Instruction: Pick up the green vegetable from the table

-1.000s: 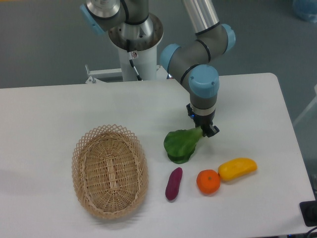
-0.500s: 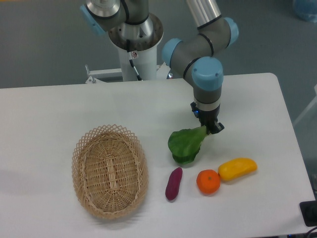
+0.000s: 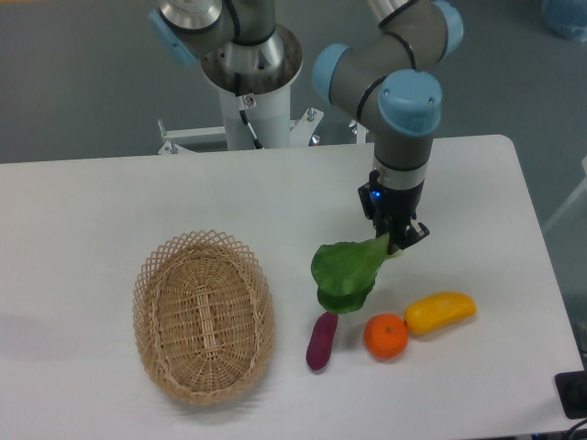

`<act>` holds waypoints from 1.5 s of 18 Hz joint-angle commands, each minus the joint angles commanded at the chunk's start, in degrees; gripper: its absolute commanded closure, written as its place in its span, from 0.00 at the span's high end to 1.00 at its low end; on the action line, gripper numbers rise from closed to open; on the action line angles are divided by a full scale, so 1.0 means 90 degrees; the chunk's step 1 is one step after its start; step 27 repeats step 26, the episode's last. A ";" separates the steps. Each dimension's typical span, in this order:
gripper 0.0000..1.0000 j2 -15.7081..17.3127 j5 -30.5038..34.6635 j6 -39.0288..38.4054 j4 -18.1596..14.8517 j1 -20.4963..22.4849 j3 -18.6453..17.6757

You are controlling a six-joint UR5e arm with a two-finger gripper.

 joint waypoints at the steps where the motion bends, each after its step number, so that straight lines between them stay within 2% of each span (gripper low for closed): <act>1: 0.32 0.0087 -0.0235 -0.0322 0.0000 -0.0029 0.0107; 4: 0.32 0.0186 -0.0491 -0.1085 -0.0039 -0.0185 0.0624; 8: 0.32 0.0186 -0.0540 -0.1867 -0.0536 -0.0527 0.1396; 11: 0.32 0.0176 -0.0540 -0.2132 -0.0566 -0.0635 0.1436; 27: 0.32 0.0244 -0.0521 -0.2279 -0.0586 -0.0723 0.1427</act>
